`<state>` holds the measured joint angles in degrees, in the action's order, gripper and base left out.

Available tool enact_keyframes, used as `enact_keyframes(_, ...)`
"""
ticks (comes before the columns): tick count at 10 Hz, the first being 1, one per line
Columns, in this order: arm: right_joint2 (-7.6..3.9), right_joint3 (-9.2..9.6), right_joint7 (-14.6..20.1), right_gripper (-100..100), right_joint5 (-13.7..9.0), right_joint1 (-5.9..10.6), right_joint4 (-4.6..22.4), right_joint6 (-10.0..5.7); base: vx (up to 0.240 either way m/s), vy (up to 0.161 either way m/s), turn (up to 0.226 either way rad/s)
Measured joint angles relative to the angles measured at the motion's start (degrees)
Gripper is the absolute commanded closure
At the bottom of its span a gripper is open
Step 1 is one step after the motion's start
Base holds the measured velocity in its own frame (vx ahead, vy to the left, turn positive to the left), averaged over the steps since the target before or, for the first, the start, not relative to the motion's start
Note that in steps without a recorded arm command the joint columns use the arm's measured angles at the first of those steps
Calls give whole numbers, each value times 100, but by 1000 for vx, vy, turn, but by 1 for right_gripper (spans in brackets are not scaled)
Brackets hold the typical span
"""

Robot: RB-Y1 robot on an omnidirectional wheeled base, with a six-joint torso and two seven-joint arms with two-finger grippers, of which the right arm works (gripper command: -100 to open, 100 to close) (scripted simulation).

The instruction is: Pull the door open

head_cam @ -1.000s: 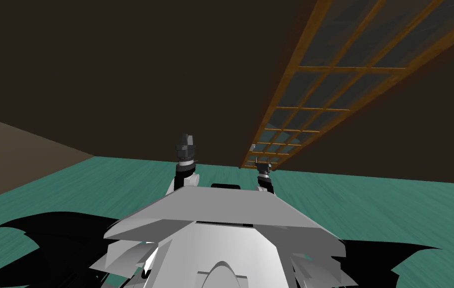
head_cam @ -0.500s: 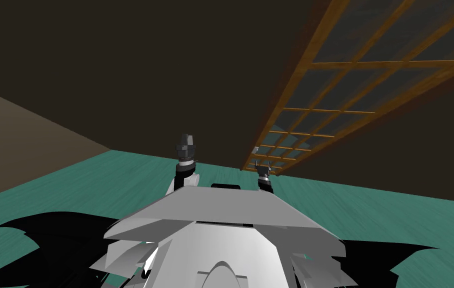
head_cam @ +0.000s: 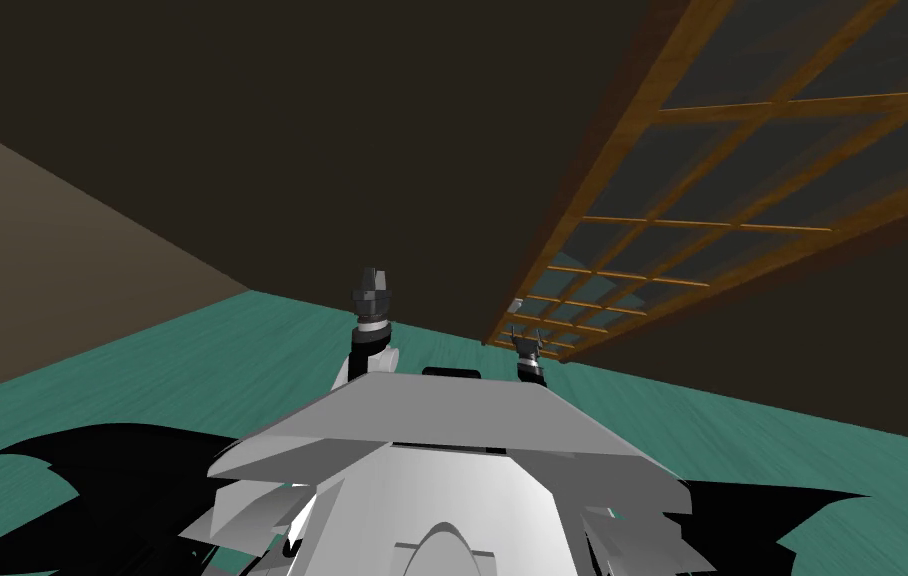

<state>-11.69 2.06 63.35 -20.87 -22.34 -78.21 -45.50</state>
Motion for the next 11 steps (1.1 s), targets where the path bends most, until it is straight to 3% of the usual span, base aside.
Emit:
enact_keyframes(9,-203,132,1264,-100,-498,96,1210,-393,48,-73,131)
enact_keyframes(11,-238,154,1500,-100,-602,75,1376,-435,44,-65,111)
